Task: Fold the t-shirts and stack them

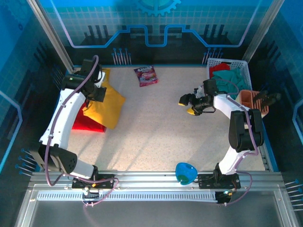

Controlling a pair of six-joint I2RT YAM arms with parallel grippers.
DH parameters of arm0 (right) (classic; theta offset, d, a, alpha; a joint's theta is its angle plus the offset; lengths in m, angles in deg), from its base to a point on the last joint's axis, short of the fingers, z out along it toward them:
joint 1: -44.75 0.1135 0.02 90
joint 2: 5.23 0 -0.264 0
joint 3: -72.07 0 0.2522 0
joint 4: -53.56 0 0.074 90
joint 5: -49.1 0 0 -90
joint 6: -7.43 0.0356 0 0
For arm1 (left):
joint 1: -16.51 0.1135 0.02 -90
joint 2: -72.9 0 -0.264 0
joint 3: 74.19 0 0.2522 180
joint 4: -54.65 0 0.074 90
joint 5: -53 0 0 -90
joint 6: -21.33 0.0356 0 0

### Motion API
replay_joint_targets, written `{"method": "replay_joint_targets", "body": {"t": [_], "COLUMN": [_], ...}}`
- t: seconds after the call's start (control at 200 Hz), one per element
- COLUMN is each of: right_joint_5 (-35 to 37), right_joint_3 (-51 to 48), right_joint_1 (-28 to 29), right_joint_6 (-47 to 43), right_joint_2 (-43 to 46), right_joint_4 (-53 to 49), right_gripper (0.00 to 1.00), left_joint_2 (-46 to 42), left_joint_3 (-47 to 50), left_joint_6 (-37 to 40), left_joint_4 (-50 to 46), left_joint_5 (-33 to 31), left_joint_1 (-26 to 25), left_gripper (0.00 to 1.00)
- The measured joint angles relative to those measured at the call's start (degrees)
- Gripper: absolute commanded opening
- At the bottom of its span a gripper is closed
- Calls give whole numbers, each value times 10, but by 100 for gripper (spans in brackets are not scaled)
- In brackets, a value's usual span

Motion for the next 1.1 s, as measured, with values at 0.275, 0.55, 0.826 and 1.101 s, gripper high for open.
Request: {"method": "replay_joint_targets", "body": {"t": [0.275, 0.55, 0.826, 1.101], "right_joint_5": [0, 0, 0, -11], "right_joint_3": [0, 0, 0, 0], "right_joint_1": [2, 5, 5, 9], "right_joint_6": [-4, -6, -6, -6], "right_joint_2": [2, 2, 2, 2], "right_joint_4": [-9, -10, -10, -8], "right_gripper": [77, 77, 77, 76], "left_joint_2": [-12, -12, -12, -12], "left_joint_3": [-9, 3, 31, 83], "left_joint_6": [6, 6, 9, 28], "left_joint_4": [-11, -9, 9, 67], "left_joint_5": [-10, -10, -10, -39], "left_joint_1": [19, 46, 74, 120], "left_gripper": [0, 0, 0, 0]}}
